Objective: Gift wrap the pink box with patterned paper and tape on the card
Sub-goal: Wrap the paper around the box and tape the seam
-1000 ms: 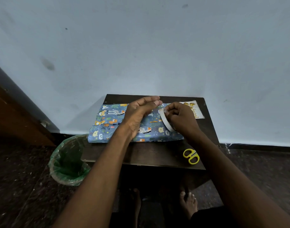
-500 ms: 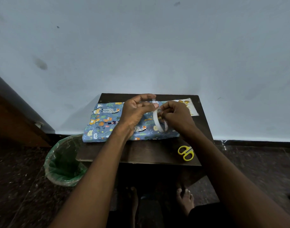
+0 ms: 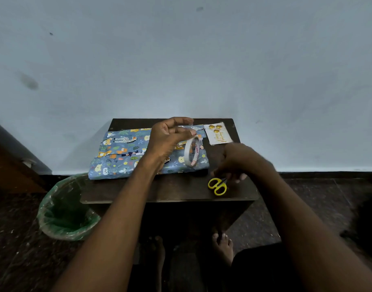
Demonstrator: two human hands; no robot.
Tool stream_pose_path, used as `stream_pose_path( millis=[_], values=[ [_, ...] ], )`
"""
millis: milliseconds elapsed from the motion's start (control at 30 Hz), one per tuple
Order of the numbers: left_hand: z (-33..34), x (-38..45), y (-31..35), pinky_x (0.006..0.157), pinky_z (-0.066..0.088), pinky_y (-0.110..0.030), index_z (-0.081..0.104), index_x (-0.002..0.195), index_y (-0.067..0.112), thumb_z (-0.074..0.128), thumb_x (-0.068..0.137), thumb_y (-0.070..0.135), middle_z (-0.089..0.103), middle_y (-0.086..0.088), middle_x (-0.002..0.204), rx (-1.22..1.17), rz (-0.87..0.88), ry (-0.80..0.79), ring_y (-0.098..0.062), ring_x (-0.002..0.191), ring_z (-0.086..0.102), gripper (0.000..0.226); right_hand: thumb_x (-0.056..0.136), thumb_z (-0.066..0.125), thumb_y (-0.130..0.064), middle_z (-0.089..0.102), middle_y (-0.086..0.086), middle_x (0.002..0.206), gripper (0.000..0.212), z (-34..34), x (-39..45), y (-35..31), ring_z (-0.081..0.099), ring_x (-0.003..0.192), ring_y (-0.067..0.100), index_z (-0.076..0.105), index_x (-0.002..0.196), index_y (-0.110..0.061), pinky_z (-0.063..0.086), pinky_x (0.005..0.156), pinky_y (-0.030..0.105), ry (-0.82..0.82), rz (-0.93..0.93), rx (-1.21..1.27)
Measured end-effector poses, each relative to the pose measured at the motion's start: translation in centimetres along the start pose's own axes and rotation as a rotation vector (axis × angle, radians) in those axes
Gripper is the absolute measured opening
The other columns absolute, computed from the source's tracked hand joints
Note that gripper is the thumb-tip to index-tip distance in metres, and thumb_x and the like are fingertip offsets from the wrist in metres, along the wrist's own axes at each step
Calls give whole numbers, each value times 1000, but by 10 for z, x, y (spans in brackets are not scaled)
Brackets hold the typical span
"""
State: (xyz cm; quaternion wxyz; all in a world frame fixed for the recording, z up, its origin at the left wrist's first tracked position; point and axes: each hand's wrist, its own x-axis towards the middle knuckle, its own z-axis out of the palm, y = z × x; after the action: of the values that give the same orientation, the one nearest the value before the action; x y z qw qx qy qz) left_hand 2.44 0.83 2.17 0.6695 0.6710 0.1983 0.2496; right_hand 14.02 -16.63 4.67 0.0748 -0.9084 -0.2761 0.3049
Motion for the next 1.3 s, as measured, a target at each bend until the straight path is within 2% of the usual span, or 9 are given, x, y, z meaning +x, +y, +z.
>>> stream_pose_path(
  millis=[67,133,267,400,567,667,833,1067,1300],
  values=[
    [6,-1,1,82,59,-20,77,115,5,85,84,-1,83,-9,90,28,23,-7,-15,87,79,32,75,92,-36,69,0,58,35,8,-1,0,70,58,19,65,72,-14,63,65,33,30,-14,-117],
    [11,-1,3,86,60,-23,78,114,8,85,85,0,82,-14,88,48,44,-17,-19,88,79,31,77,90,-25,69,5,81,29,17,2,2,72,79,25,65,88,-15,64,76,40,81,-45,-157],
    [17,-1,5,77,58,-20,79,113,11,85,86,3,80,-8,80,108,70,-33,-14,81,77,29,87,72,-12,71,9,110,18,22,15,11,67,102,29,71,105,-14,49,75,31,274,-145,-157],
    [18,-1,3,71,54,-16,79,114,13,85,88,7,81,-4,79,165,84,-50,-12,79,77,27,89,73,-19,70,10,108,10,18,22,16,65,102,29,67,97,-16,42,73,31,357,-143,-110],
    [20,1,-1,90,61,-30,79,115,13,85,88,7,82,-11,88,135,68,-50,-27,93,80,28,71,88,-56,55,-1,83,56,18,8,12,58,84,24,47,84,-19,49,72,34,228,-32,-146],
    [23,2,-1,95,62,-36,79,116,11,85,87,4,82,-13,90,100,53,-52,-32,97,79,30,74,90,-35,63,3,87,42,24,7,4,63,81,23,52,83,-20,53,68,34,153,-79,-117],
    [24,3,-3,102,60,-47,79,114,13,86,86,5,82,-14,91,63,44,-43,-31,97,80,31,87,74,-13,64,10,126,39,20,12,5,60,113,30,58,123,-15,48,82,35,323,-196,-115],
    [25,4,-3,103,59,-52,79,115,13,86,87,5,82,-13,91,61,34,-38,-32,97,80,30,81,70,-7,65,11,110,28,14,2,15,64,99,33,65,109,-11,45,72,33,442,-48,-128],
    [28,4,-3,102,60,-46,79,116,14,86,87,6,83,-9,90,85,37,-50,-23,94,80,31,86,73,-11,67,15,118,34,20,5,10,67,108,34,66,119,-9,50,77,36,468,-30,-184]
  ],
)
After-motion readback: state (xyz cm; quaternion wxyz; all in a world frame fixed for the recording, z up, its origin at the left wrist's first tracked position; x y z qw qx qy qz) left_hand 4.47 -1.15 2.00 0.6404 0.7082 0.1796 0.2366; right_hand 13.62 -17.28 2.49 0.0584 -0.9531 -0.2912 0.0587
